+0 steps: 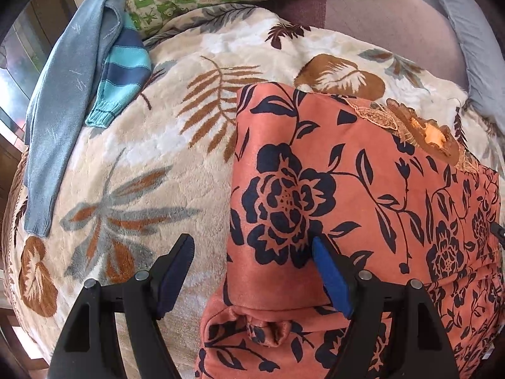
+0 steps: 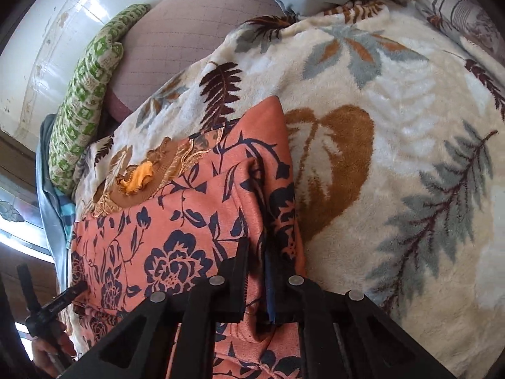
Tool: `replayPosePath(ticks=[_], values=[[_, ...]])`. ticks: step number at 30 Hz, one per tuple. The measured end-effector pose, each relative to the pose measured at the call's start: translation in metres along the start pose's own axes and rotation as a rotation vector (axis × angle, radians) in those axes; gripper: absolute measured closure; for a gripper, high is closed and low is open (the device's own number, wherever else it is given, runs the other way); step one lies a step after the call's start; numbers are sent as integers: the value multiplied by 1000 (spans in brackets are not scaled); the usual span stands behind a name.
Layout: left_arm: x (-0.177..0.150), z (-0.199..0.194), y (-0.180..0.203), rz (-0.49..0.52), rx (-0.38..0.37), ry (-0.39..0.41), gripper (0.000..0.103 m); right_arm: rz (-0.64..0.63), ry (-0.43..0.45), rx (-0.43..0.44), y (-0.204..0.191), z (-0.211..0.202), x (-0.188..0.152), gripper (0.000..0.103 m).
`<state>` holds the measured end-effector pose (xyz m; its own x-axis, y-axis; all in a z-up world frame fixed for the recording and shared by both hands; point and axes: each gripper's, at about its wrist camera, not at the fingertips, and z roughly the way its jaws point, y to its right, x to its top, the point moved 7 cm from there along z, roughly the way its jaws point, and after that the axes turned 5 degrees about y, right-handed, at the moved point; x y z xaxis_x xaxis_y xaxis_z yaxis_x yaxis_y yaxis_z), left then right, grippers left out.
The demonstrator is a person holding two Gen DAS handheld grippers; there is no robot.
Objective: Fold small clothes
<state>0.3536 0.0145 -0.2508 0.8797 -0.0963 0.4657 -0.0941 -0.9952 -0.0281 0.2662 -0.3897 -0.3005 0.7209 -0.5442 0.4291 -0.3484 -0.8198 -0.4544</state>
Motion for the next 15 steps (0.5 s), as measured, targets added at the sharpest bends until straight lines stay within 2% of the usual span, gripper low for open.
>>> replayPosePath(ticks=[4, 7, 8, 10, 13, 14, 15], values=[[24, -17, 1, -10, -1, 86, 26, 65, 8, 35, 8, -13, 6, 90], [41, -20, 5, -14, 9, 139, 26, 105, 116, -31, 17, -37, 19, 90], [44, -16, 8, -7, 11, 137, 26, 126, 158, -18, 20, -45, 24, 90], [45, -1, 16, 18, 21, 108, 26, 119, 208, 70, 12, -56, 30, 88], [34, 24, 27, 54, 12, 51, 26, 19, 156, 193, -24, -49, 23, 88], [28, 33, 30, 69, 11, 24, 25, 2, 121, 219, -33, -42, 18, 88], [26, 37, 30, 76, 17, 32, 21, -11, 83, 213, -39, -32, 12, 88]])
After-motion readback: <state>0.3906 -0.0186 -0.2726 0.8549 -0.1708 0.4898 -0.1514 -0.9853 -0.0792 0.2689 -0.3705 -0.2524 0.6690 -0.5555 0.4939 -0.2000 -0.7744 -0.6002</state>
